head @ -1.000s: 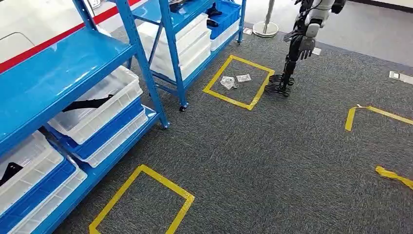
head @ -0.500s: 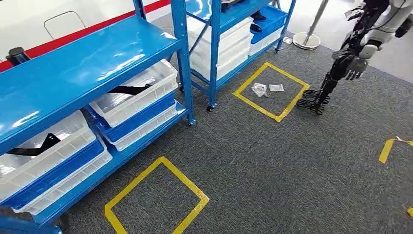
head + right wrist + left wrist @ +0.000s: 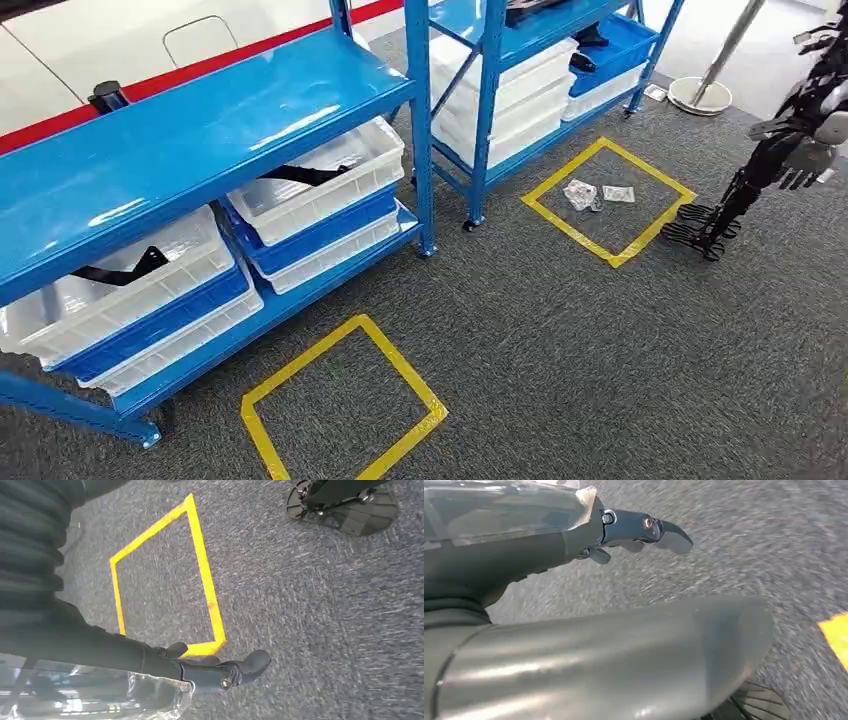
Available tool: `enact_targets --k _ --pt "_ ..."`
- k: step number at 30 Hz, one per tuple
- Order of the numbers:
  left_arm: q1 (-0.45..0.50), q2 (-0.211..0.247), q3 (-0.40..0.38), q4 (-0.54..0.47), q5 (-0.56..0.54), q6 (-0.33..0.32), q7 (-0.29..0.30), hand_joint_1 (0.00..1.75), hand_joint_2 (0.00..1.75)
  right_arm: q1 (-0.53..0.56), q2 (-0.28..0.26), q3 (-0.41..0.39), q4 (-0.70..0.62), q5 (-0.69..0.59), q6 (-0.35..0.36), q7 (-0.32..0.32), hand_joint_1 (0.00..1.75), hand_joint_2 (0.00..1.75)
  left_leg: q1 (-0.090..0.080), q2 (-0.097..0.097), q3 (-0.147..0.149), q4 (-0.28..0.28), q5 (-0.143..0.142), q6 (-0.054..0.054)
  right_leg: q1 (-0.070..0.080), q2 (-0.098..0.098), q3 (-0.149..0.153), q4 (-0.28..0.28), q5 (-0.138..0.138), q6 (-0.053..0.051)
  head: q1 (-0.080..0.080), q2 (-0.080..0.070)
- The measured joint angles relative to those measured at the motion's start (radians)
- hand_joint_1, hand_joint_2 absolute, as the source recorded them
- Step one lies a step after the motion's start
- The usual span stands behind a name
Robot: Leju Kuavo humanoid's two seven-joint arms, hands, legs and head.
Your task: Take the parts from the cabinet and place them on the table.
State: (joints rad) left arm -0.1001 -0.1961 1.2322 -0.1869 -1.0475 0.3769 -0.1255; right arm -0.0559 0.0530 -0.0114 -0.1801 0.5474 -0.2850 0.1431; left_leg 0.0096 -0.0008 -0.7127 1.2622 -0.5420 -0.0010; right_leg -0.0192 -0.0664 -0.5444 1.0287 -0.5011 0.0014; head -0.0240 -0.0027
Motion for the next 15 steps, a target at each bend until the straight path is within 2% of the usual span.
enact_targets --k 1,2,3,4,7,8,9,10,11,12,13,14,15 --pt "0.0 0.0 0.0 0.0 0.0 0.002 -0.005 0.0 0.0 0.0 0.001 0.0 0.0 0.0 0.0 0.0 0.0 1.75 -0.001 0.009 0.045 -0.085 0.043 0.006 0.001 -0.01 0.003 0.0 -0.002 0.003 0.0 0.0" --pt "-0.002 0.001 0.0 0.0 0.0 0.005 -0.009 0.0 0.0 0.0 0.003 -0.001 0.0 0.0 -0.001 -0.002 0.0 1.75 -0.004 0.039 0.094 -0.171 0.075 0.016 0.002 -0.019 0.007 0.0 -0.005 0.005 0.0 0.0" --pt "-0.006 0.002 0.0 0.0 0.0 0.006 -0.012 0.0 0.0 0.0 0.004 -0.001 0.0 0.0 -0.001 -0.003 0.0 1.75 -0.014 0.097 0.124 -0.231 0.076 0.026 0.005 -0.028 0.012 0.0 -0.008 0.009 0.0 0.0" --pt "-0.011 0.002 0.0 0.0 0.0 0.006 -0.014 0.0 0.0 0.001 0.004 -0.001 0.0 0.0 -0.002 -0.003 0.0 1.75 -0.018 0.082 0.124 -0.232 0.074 0.025 0.013 -0.038 0.013 -0.001 -0.012 0.016 0.002 0.0" --pt "-0.008 0.003 0.0 0.0 0.0 0.007 -0.019 0.0 0.0 -0.003 0.006 -0.002 0.0 0.002 -0.003 -0.003 0.0 1.75 -0.025 0.045 0.121 -0.238 0.075 0.038 0.009 -0.071 0.027 -0.009 -0.015 0.03 0.001 0.0" --pt "-0.007 0.003 0.0 0.0 0.0 0.007 -0.021 0.0 0.0 -0.003 0.005 -0.002 -0.001 0.002 -0.004 -0.003 0.0 1.75 -0.009 0.031 0.136 -0.256 0.09 0.046 0.01 -0.054 0.022 -0.003 -0.02 0.038 0.001 0.0" --pt "-0.006 0.002 0.0 0.0 0.001 0.007 -0.021 0.0 0.0 -0.001 0.003 -0.003 -0.001 0.004 -0.004 -0.004 0.0 1.75 -0.009 0.024 0.14 -0.26 0.091 0.048 0.007 0.003 0.017 0.021 -0.034 0.038 0.007 0.0" --pt "-0.009 0.003 0.0 0.0 0.001 0.007 -0.022 0.0 0.0 0.001 0.003 -0.004 -0.001 0.004 -0.004 -0.004 0.0 1.75 -0.008 0.01 0.138 -0.26 0.096 0.056 0.006 0.035 -0.011 0.082 -0.068 0.031 0.007 0.0" --pt "-0.012 0.002 0.0 0.0 0.001 0.006 -0.022 0.0 0.0 0.002 0.003 -0.006 -0.001 0.004 -0.004 -0.004 0.0 1.75 -0.008 -0.003 0.136 -0.26 0.096 0.056 0.006 0.05 -0.047 0.158 -0.102 0.026 0.013 0.0" --pt "-0.012 0.001 0.0 0.0 0.001 0.005 -0.025 0.0 0.0 0.005 0.003 -0.008 -0.001 0.004 -0.004 -0.004 0.0 1.75 -0.008 -0.019 0.135 -0.259 0.095 0.057 0.006 0.056 -0.087 0.237 -0.13 0.025 0.013 0.0" --pt "-0.011 0.001 0.0 0.0 0.001 0.005 -0.026 0.0 0.0 0.008 0.003 -0.008 -0.001 0.004 -0.004 -0.004 0.0 1.75 -0.008 -0.035 0.135 -0.259 0.095 0.056 0.006 0.058 -0.115 0.289 -0.14 0.029 0.014 0.0" --pt "-0.008 0.001 0.0 0.0 0.001 0.005 -0.027 0.0 0.0 0.011 0.003 -0.009 -0.001 0.004 -0.004 -0.004 0.0 1.75 -0.007 -0.049 0.136 -0.258 0.095 0.056 0.004 0.058 -0.119 0.289 -0.131 0.036 0.013 0.0" --pt "-0.006 0.001 0.0 0.0 0.001 0.005 -0.027 0.0 0.0 0.011 0.002 -0.01 -0.001 0.004 -0.004 -0.004 0.0 1.75 -0.006 -0.066 0.137 -0.257 0.095 0.054 0.001 0.06 -0.1 0.238 -0.1 0.05 0.014 0.0"
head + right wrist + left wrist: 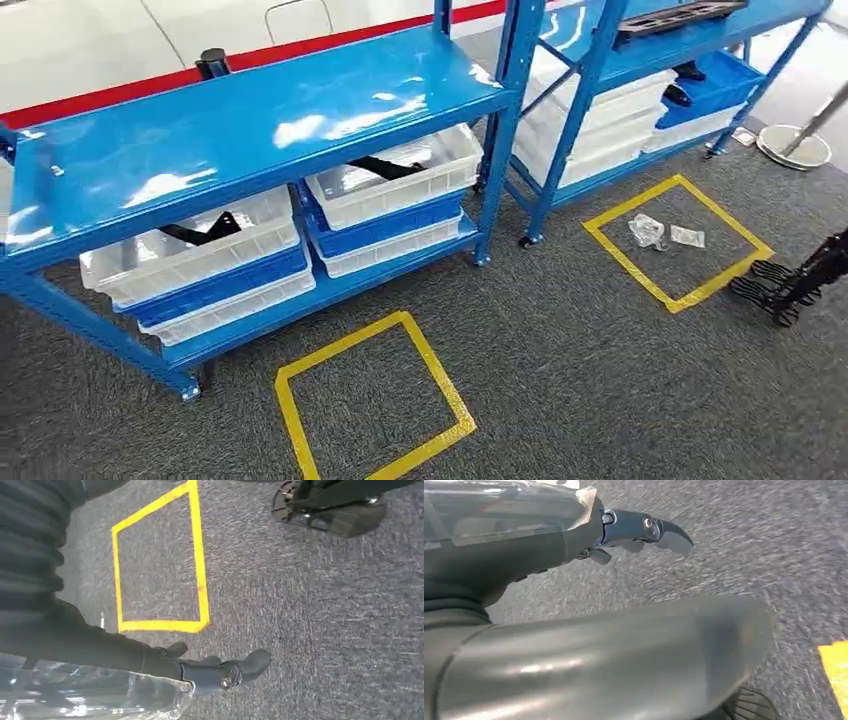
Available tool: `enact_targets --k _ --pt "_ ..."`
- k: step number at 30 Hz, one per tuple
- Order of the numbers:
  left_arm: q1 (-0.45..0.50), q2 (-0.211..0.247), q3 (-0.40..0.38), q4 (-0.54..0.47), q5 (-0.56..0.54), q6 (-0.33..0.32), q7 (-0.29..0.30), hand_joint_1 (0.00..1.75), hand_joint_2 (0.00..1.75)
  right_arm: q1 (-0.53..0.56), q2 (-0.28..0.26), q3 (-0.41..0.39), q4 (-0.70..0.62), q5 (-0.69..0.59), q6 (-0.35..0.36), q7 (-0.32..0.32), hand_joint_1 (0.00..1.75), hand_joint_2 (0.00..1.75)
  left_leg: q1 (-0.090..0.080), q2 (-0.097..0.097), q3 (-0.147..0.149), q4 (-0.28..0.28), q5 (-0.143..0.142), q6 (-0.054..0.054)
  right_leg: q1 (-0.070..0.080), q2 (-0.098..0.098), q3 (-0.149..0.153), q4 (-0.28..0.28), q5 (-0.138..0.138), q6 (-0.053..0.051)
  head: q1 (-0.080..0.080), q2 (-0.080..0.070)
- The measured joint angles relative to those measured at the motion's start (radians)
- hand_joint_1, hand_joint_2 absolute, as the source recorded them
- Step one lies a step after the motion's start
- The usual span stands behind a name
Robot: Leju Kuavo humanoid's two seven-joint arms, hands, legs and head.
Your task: Take the parts from the cabinet and place them on the table.
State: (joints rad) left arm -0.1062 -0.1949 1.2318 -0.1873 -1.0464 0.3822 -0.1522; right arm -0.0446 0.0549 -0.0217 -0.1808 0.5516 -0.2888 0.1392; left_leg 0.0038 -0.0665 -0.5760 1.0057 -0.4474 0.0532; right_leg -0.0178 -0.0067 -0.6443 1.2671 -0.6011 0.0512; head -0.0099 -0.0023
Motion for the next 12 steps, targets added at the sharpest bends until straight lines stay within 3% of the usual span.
enact_targets --k 1,2,3,4,7,8,9,10,12 --pt "0.001 0.0 0.0 0.0 -0.001 0.0 0.0 0.0 0.0 -0.001 0.0 -0.002 0.0 0.0 0.0 0.0 0.0 1.75 0.002 -0.014 0.001 0.002 -0.001 -0.003 -0.004 0.005 0.034 -0.078 0.038 0.013 -0.001 0.0" --pt "0.001 0.0 0.0 0.0 -0.001 0.0 0.0 0.0 0.0 -0.001 -0.001 -0.004 0.0 0.0 0.0 0.0 0.0 1.75 0.005 -0.028 0.001 0.006 -0.003 -0.009 -0.011 0.024 0.076 -0.172 0.078 0.026 0.0 0.0" --pt "0.001 0.001 0.0 0.0 -0.002 0.0 0.0 0.0 0.0 0.0 0.0 -0.005 0.0 0.0 0.0 0.0 0.0 1.75 0.005 -0.039 -0.004 0.012 -0.007 -0.018 -0.021 0.073 0.1 -0.235 0.093 0.032 0.003 0.0" --pt "0.0 0.002 0.0 0.0 -0.002 0.0 0.001 0.0 0.0 -0.001 0.003 -0.006 0.001 0.0 0.0 0.0 0.0 1.75 -0.002 -0.05 -0.006 0.022 -0.013 -0.026 -0.014 0.066 0.1 -0.239 0.094 0.016 0.005 0.0" --pt "0.005 0.002 0.0 0.0 -0.002 0.002 0.008 0.0 0.0 -0.006 0.003 -0.007 0.001 -0.001 0.0 0.001 0.0 1.75 0.005 -0.067 -0.011 0.013 -0.007 -0.038 -0.005 0.041 0.109 -0.236 0.095 -0.008 0.0 0.0" --pt "0.006 0.003 0.0 0.0 -0.002 0.002 0.011 0.0 0.0 -0.006 0.004 -0.007 0.001 0.0 0.0 0.001 0.0 1.75 0.008 -0.07 -0.013 0.018 -0.01 -0.041 -0.02 0.029 0.11 -0.24 0.101 -0.017 0.001 0.0" --pt "0.006 0.003 0.0 0.0 -0.002 0.002 0.011 0.0 0.0 -0.007 0.002 -0.007 0.001 0.0 0.0 0.001 0.0 1.75 0.003 -0.017 -0.02 0.037 -0.023 -0.045 -0.015 0.021 0.111 -0.241 0.1 -0.019 0.0 0.0" --pt "0.004 0.002 0.0 0.0 -0.002 0.002 0.012 0.0 0.0 -0.007 0.004 -0.007 0.001 0.0 0.0 0.001 0.0 1.75 0.003 0.024 -0.043 0.085 -0.052 -0.049 -0.014 0.011 0.112 -0.241 0.098 -0.029 -0.011 0.0" --pt "0.0 0.002 0.0 0.0 -0.002 0.002 0.014 0.0 0.0 -0.002 0.006 -0.007 0.001 0.0 0.0 0.001 0.0 1.75 0.007 0.053 -0.127 0.243 -0.125 -0.055 -0.007 -0.019 0.113 -0.24 0.094 -0.04 -0.014 0.0"
